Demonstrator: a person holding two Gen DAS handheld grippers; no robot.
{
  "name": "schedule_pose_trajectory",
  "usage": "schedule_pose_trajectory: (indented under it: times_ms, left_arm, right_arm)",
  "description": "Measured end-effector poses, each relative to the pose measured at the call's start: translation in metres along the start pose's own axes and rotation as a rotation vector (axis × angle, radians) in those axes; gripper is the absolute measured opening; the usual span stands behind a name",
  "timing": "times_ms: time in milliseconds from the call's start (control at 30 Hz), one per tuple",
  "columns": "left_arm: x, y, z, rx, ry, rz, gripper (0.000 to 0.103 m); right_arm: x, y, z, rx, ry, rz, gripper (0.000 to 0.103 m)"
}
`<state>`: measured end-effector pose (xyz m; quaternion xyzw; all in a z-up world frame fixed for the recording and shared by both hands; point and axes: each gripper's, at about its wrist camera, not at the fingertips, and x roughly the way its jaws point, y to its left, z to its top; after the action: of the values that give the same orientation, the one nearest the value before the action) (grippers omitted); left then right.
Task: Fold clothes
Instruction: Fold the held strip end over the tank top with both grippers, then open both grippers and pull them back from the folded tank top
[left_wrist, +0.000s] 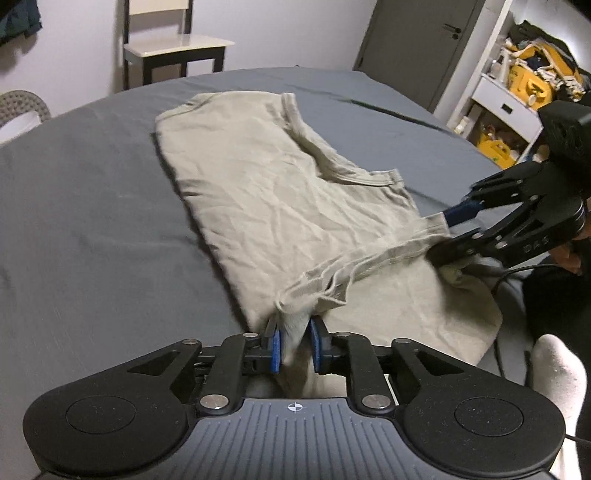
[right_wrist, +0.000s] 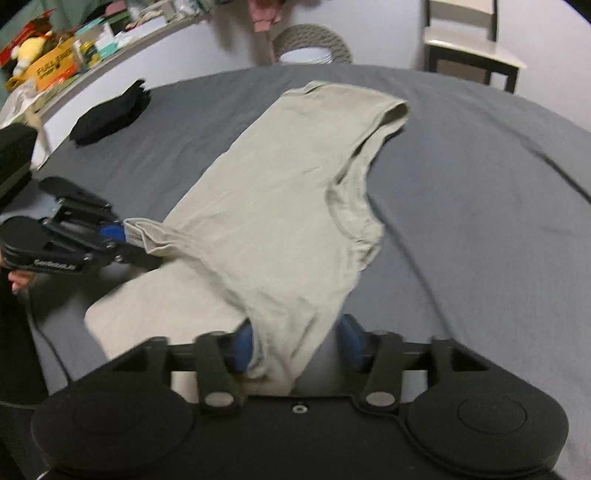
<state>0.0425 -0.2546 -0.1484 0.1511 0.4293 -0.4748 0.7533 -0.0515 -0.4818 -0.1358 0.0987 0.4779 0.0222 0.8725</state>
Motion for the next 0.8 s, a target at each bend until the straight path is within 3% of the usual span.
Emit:
schedule_pose_trajectory:
  times_ms: [67, 200, 333, 433, 533, 600, 633, 700, 733, 800]
  left_arm:
    - [-0.008, 0.004, -0.002, -0.010, -0.017, 0.039, 0.025]
    - [-0.027, 0.012, -0.007, -0.029, -0.072, 0.101, 0.026]
    - [-0.052, -0.002, -0.010, 0.045, -0.190, 0.031, 0.026]
    - [-0.053, -0.029, -0.009, 0.160, -0.198, -0.024, 0.026]
    - [-0.039, -0.049, -0.010, 0.200, -0.156, -0.084, 0.026]
    - [-0.027, -0.058, -0.012, 0.215, -0.127, -0.096, 0.026]
    - [-0.019, -0.060, -0.013, 0.217, -0.108, -0.078, 0.026]
    - [-0.003, -0.063, -0.017, 0.212, -0.062, -0.020, 0.026]
    - [0.001, -0.063, -0.018, 0.205, -0.056, 0.000, 0.026]
    - [0.004, -0.061, -0.020, 0.188, -0.065, 0.028, 0.026]
  right_arm:
    - [-0.006, -0.003, 0.000, 0.016, -0.014, -0.003, 0.049]
    - [-0.025, -0.009, -0.002, 0.052, -0.069, -0.003, 0.050]
    - [-0.043, -0.019, 0.005, 0.101, -0.130, 0.009, 0.051]
    - [-0.044, -0.025, 0.012, 0.124, -0.111, 0.005, 0.051]
    - [-0.041, -0.018, 0.011, 0.123, -0.066, 0.172, 0.045]
    - [-0.035, -0.008, 0.009, 0.119, -0.017, 0.264, 0.026]
    - [-0.029, -0.004, 0.008, 0.113, 0.018, 0.261, 0.023]
    - [-0.019, 0.008, 0.007, 0.065, 0.074, 0.136, 0.021]
    - [-0.016, 0.014, 0.006, 0.023, 0.082, 0.061, 0.021]
    - [-0.020, 0.020, 0.002, -0.007, 0.067, 0.006, 0.021]
